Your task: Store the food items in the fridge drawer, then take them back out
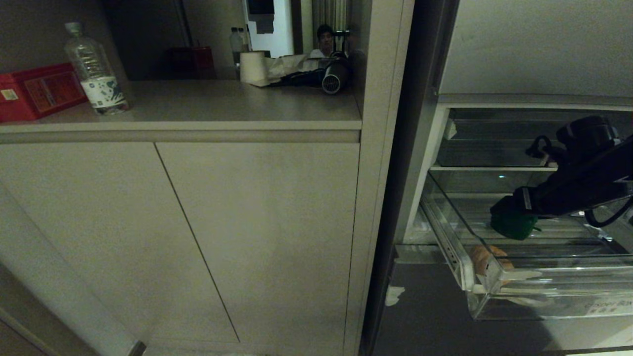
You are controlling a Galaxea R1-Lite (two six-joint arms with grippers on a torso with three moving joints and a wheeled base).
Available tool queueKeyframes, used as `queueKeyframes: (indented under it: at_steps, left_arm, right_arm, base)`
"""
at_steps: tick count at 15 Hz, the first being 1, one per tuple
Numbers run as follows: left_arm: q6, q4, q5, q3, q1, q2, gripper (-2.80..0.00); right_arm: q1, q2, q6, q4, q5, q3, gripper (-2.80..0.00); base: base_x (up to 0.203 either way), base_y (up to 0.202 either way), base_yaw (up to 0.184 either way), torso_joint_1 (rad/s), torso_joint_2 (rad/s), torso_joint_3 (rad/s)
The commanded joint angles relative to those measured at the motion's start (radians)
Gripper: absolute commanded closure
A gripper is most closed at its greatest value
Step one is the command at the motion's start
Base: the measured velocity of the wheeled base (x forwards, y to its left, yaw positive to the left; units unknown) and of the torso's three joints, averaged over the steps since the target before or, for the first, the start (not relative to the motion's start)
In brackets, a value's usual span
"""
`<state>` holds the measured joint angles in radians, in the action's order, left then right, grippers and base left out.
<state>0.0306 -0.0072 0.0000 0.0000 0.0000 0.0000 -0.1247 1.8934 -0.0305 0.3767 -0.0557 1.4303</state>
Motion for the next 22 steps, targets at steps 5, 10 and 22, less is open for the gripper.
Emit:
queueKeyframes:
  at_steps: [5,10,22]
  left_arm:
    - [0.000,0.000,0.000,0.000,0.000,0.000,0.00]
    - [0.000,0.000,0.000,0.000,0.000,0.000,0.00]
    - [0.000,0.000,0.000,0.000,0.000,0.000,0.00]
  right_arm:
    - [-0.047,0.087,0.001,0.001,0.002,0.053,-2.80]
    - [-0.055,0.133,-0.002,-0.023,0.005,0.070,-2.80]
    - [-0.053,0.245,-0.009,-0.050,0.034,0.156,-2.80]
  base:
    - [0.000,0.000,0.000,0.000,0.00,0.000]
    - [0.000,0.000,0.000,0.000,0.00,0.000]
    - [0.000,0.000,0.000,0.000,0.00,0.000]
